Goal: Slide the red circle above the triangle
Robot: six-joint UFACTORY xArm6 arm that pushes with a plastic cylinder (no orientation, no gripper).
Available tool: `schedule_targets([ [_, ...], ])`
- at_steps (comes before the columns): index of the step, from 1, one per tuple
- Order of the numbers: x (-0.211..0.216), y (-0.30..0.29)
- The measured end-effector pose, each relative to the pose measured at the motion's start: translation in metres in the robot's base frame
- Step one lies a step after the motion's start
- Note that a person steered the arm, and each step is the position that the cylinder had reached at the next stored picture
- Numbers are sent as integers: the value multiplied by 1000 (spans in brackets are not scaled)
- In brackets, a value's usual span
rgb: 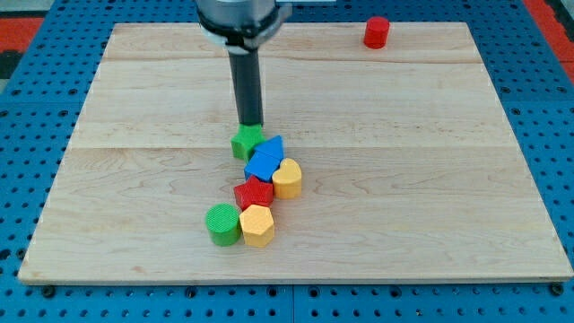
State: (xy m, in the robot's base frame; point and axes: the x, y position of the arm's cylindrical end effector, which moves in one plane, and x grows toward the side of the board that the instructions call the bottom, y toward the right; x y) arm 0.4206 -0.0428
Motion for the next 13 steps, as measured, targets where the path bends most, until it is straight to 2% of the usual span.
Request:
schedule_targets([
  [1,-38,22],
  [2,-85,110],
  [3,-103,231],
  [4,-178,278],
  [5,-228,237],
  [6,-213,124],
  [7,-135,17],
  [8,-43,-36],
  [9,19,-54],
  [10,-27,-51],
  [11,-89,0],
  [12,-111,37],
  [13,-85,67],
])
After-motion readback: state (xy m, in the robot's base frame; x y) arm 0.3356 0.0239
